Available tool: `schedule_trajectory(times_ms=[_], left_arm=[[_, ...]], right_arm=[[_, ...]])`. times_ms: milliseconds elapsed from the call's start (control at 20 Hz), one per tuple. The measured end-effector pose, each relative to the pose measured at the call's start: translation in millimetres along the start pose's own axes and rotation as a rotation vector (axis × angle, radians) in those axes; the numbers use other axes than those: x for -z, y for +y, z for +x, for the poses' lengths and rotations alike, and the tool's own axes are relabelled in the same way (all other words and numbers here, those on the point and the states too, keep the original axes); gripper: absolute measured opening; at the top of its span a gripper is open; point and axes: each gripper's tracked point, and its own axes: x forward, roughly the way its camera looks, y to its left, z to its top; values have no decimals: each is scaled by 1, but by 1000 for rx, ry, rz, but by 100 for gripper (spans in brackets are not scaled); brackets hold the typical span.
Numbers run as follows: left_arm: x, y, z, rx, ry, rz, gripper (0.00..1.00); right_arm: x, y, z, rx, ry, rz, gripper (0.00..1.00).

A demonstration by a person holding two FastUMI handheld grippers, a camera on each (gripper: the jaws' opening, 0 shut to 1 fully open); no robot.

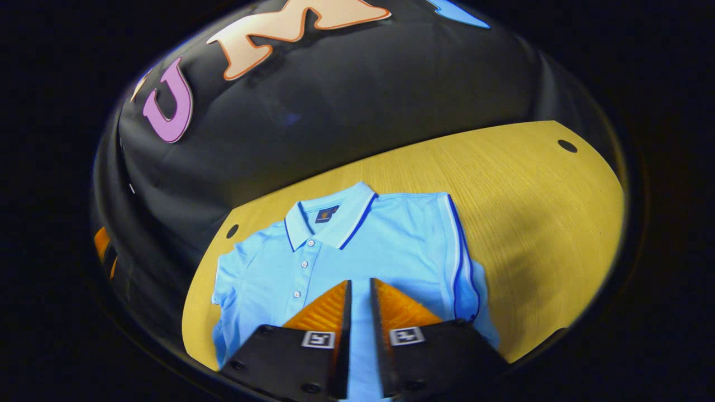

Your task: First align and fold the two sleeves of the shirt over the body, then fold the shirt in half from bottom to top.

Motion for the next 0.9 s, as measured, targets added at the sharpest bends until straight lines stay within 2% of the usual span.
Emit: schedule_trajectory(times_ms=[50, 100, 150, 250, 300, 400, 450, 500, 700, 900], left_arm=[[4, 4, 3, -5, 8, 0, 96], [8, 6, 8, -6, 14, -2, 96], [12, 8, 15, -5, 23, -5, 96], [29, 13, 32, -2, 46, -6, 96], [40, 15, 43, -7, 58, -1, 96], [62, 18, 69, -13, 89, 16, 95], [76, 18, 82, -14, 111, 20, 95], [92, 19, 93, -20, 139, 18, 95], [159, 28, 131, -75, 264, 20, 95], [199, 32, 154, -103, 354, 65, 95]], right_arm=[[-9, 2, -8, -10, -26, -14, 28], [-21, 5, -15, -17, -61, -28, 54], [-31, 7, -20, -24, -91, -39, 52], [-53, 9, -45, -32, -152, -59, 81], [-60, 9, -53, -28, -181, -73, 88], [-74, 2, -71, -6, -229, -101, 95], [-79, -3, -80, 5, -246, -110, 87], [-81, -8, -88, 21, -255, -118, 98], [-70, -42, -109, 94, -242, -141, 97], [-50, -69, -122, 146, -205, -131, 97]])
